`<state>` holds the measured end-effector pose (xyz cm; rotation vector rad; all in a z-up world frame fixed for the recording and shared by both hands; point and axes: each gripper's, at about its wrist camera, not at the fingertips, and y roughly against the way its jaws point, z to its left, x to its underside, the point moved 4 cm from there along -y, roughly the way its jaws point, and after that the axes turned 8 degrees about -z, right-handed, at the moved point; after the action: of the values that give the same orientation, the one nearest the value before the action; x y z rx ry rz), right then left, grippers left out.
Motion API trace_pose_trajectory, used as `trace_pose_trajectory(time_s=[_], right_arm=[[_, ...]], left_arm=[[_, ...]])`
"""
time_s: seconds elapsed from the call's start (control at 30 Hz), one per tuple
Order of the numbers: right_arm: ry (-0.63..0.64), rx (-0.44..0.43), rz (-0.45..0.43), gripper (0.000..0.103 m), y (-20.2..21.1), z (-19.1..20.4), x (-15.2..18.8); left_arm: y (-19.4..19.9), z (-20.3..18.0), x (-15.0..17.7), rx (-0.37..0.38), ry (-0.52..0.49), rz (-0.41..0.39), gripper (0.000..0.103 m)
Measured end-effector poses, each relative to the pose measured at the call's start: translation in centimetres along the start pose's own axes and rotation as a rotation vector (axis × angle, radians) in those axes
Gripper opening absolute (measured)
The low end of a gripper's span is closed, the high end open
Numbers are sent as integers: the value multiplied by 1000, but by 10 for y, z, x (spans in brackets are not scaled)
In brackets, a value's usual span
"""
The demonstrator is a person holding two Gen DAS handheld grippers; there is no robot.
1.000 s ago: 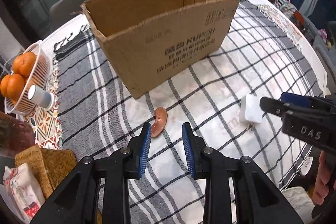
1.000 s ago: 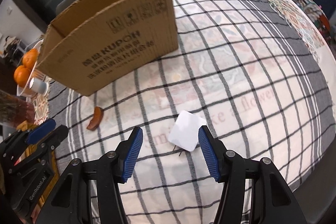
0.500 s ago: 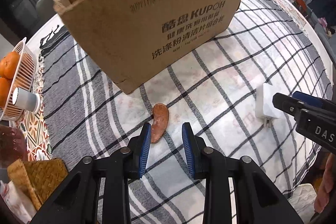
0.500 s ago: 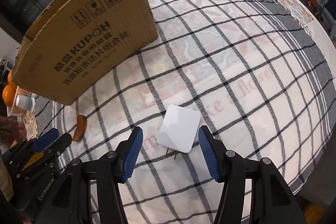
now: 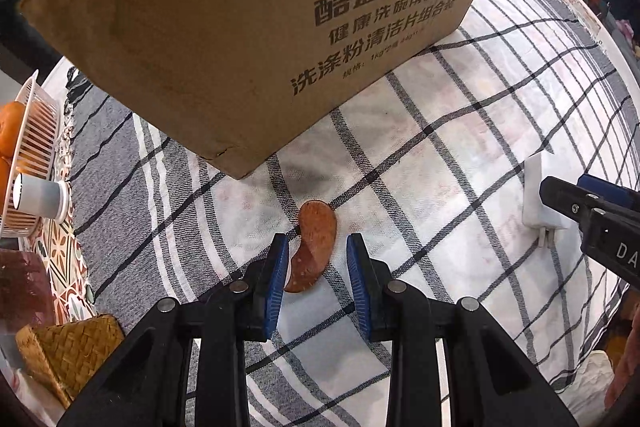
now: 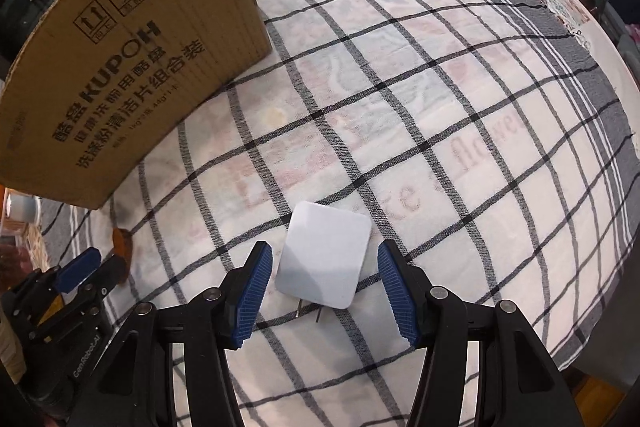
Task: Organize rigid objects
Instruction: 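Grasp the brown comb with the left tool while the right tool grasps the white adapter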
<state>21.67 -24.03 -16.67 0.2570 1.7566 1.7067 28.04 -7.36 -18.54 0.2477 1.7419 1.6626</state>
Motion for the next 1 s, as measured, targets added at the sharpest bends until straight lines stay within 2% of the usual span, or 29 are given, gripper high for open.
trace_pose_trajectory(time_s=[0.17,0.3,0.53,0.73,1.0], right_arm=[[3,5,17,57,-8,1,1],[-7,-8,40,57,-20,4,1],[1,-12,28,53,-28,1,3],[56,-37,7,52,-30,-2,11],[131,-116,-17,49,-21,-1,26]], left_arm=[[-11,-4,-3,-10,3,15,30],[-19,-4,-2,-4,17,23,26],[-20,-2,-1,9,49,-8,21],[-10,-6,11,69,133,-23,20],[13,-18,27,73,192,-72,21]])
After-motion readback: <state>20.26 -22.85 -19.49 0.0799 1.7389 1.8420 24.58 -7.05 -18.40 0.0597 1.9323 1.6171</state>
